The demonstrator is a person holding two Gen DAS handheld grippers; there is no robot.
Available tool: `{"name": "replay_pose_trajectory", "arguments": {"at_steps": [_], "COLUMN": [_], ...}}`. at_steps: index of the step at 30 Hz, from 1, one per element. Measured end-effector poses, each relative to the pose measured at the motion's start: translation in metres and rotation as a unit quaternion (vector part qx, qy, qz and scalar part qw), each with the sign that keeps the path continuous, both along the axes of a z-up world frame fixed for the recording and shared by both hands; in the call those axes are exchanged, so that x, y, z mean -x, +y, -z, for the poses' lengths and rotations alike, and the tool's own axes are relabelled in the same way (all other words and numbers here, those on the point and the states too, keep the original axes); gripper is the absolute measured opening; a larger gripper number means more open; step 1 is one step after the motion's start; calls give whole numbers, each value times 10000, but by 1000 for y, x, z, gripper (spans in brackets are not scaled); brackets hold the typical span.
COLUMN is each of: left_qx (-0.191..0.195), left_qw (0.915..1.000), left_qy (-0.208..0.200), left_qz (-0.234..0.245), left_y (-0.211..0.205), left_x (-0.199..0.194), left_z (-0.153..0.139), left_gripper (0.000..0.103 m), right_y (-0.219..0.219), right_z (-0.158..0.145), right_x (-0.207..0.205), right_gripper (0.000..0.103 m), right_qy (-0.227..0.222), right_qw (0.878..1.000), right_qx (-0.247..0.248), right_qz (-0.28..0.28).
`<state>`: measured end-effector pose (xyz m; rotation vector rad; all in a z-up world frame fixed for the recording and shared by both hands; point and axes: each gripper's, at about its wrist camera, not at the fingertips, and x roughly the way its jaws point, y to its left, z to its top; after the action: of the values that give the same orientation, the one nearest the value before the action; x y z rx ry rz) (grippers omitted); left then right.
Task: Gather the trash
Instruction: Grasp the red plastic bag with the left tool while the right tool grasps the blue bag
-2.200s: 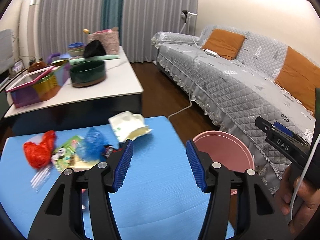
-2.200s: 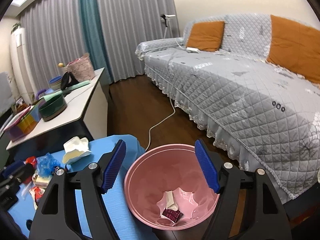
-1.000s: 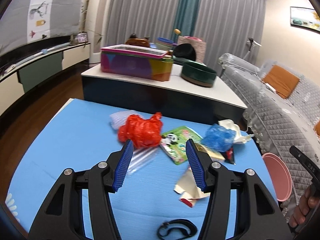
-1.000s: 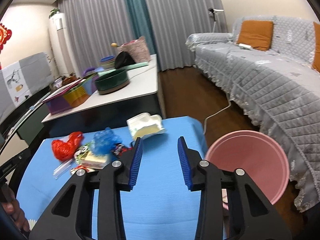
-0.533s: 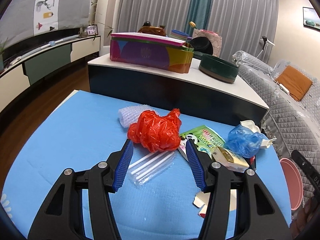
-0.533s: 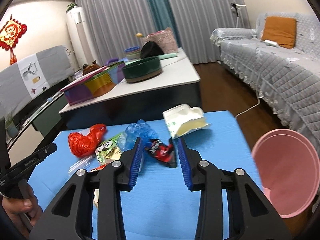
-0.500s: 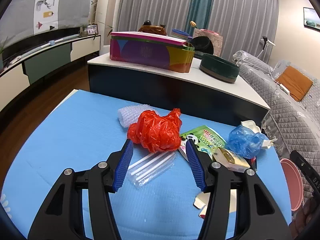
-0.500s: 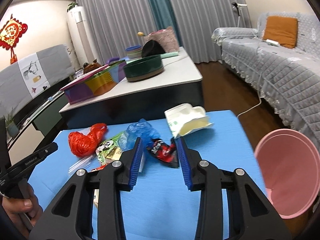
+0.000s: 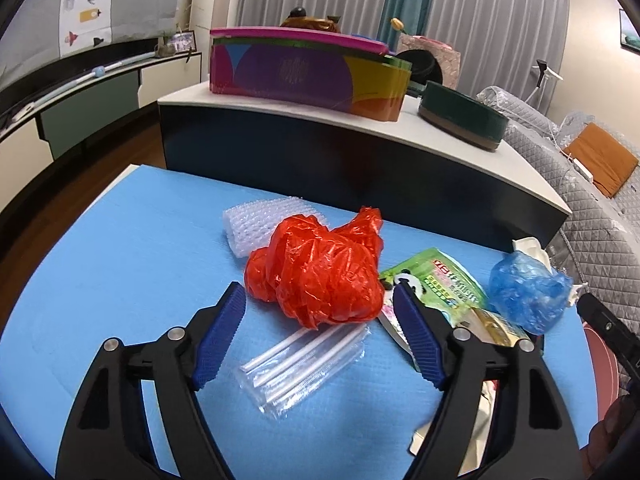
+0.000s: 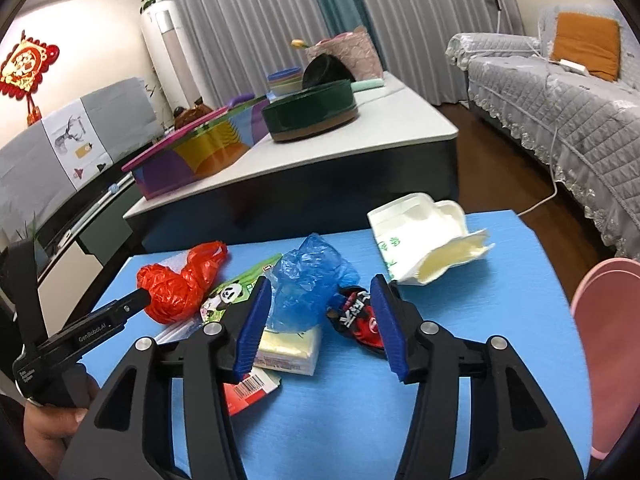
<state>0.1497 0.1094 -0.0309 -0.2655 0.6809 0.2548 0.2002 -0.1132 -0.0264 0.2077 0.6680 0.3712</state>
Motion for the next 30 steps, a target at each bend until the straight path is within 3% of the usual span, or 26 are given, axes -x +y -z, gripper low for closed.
{"name": "replay_pose_trajectory", "arguments": {"at_steps": [8,10,12,14,15,20,30], "left_qx": [75,86,56,62,79,50,-119], "left_qw": [9999,9998,9997,9996,9994,9995,9996], "left_qy": [108,162,236,285,344,304,-38], "left_qz": [-6,-13,-18,-7,18,89,268], "left_y": [3,3,2,3,3,0,-15], "left_x": [-19,-22,-24,-25,-26,-22,-3], "left_z": [9,11,13,14,16,11,-14], "left_gripper": [74,74,74,55,53,42,39], "right_y": [11,13,15,18,20,23,21], "right_z": [14,15,16,17,17,11,-18], "right_x": [-14,-15,-16,-16,-15,-10,13], "right_gripper": [52,47,35,25,18,4,2], "right_qy": [226,245,263,270,268,157,-280], "right_qw": [9997,9996,9995,9993,9992,9989,9982], "right_qx": [39,55,78,106,125,180,266], "right_qz": [-76,-101,-156,-241,-282,-401,-451]}}
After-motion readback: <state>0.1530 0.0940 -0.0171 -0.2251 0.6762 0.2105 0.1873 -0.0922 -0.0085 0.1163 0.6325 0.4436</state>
